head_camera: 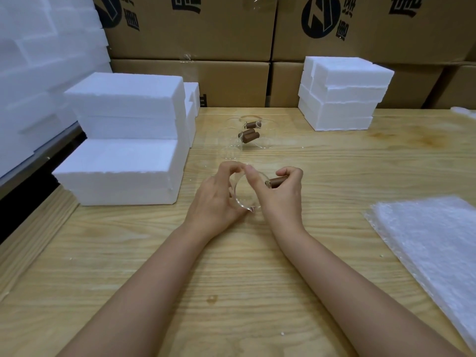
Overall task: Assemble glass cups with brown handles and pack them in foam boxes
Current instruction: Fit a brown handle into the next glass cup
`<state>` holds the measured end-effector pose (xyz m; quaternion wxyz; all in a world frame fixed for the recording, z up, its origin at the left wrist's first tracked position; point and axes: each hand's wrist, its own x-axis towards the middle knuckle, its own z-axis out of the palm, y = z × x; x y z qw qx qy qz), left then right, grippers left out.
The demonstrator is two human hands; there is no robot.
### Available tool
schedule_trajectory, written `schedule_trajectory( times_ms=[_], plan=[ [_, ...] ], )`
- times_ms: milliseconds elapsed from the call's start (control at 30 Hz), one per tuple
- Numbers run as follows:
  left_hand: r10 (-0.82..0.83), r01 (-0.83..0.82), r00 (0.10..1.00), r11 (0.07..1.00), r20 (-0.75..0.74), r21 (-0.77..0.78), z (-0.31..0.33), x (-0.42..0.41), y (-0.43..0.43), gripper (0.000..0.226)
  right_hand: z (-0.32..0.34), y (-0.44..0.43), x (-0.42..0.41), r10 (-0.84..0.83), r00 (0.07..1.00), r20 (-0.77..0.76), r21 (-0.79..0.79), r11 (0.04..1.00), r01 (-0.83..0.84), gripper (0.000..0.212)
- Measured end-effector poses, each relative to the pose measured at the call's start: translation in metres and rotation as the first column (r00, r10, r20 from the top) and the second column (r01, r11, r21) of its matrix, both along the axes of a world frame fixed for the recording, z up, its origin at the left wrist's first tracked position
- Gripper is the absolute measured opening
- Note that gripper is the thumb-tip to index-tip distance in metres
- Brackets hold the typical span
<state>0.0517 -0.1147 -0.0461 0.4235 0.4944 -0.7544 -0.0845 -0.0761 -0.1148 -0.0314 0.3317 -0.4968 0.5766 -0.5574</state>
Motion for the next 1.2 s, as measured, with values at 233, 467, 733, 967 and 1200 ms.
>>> schedule_trajectory(
  times_ms=[233,467,733,967,1200],
  plan=[
    [0.059,-0.060,0.997,0.998,-0.040,-0.006,-0.003,0.002,-0.002,0.057,0.002,0.002,-0.001,0.192,0.948,-0.254,0.123,0.978,-0.165,0.077],
    [0.055,-0.049,0.996,0.996,-0.075,0.080,-0.002,0.011,-0.005,0.066,-0.003,-0.005,-0.018,0.363,0.885,-0.291,0.070,0.931,-0.359,0.067],
    [-0.023,0.031,0.990,0.998,-0.141,0.054,0.000,0.010,-0.006,0.066,-0.005,-0.017,-0.041,0.506,0.858,-0.089,-0.045,0.859,-0.511,0.034],
    [-0.005,0.005,0.999,1.000,-0.039,-0.005,-0.001,0.009,-0.006,0.067,-0.003,-0.016,-0.035,0.424,0.904,0.053,-0.066,0.905,-0.421,0.005],
    [0.030,-0.004,0.989,0.984,0.144,-0.177,-0.001,0.004,-0.004,0.061,-0.004,-0.011,-0.015,0.204,0.975,0.090,-0.023,0.979,-0.203,0.034]
  ],
)
